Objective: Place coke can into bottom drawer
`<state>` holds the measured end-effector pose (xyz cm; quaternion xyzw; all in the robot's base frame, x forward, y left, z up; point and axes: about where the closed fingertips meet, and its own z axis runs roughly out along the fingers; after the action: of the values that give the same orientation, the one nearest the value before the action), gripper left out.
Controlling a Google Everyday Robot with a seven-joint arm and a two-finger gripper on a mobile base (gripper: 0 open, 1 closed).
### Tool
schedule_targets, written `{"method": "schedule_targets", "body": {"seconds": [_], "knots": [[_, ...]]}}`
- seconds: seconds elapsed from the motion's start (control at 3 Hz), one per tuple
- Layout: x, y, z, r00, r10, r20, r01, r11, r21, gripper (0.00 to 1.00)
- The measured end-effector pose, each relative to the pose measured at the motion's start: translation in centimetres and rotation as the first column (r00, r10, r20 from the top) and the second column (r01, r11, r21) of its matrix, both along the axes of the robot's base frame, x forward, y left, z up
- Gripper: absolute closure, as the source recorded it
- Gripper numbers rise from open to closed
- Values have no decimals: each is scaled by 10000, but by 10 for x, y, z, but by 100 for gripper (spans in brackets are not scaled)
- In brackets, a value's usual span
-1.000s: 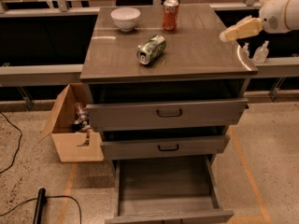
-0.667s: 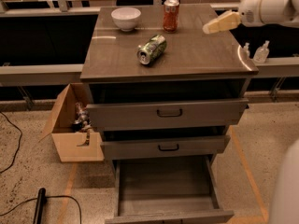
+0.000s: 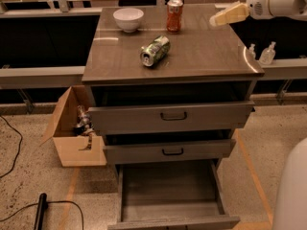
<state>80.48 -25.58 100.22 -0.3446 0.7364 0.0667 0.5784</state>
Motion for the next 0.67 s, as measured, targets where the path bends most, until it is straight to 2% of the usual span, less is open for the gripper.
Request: {"method": "schedule_targets", "body": {"seconds": [0.33, 0.67], "knots": [[10, -1, -5, 9992, -359, 153, 356, 9992, 177, 0], [48, 13, -43, 9933, -1139, 187, 1115, 9888, 996, 0]]}}
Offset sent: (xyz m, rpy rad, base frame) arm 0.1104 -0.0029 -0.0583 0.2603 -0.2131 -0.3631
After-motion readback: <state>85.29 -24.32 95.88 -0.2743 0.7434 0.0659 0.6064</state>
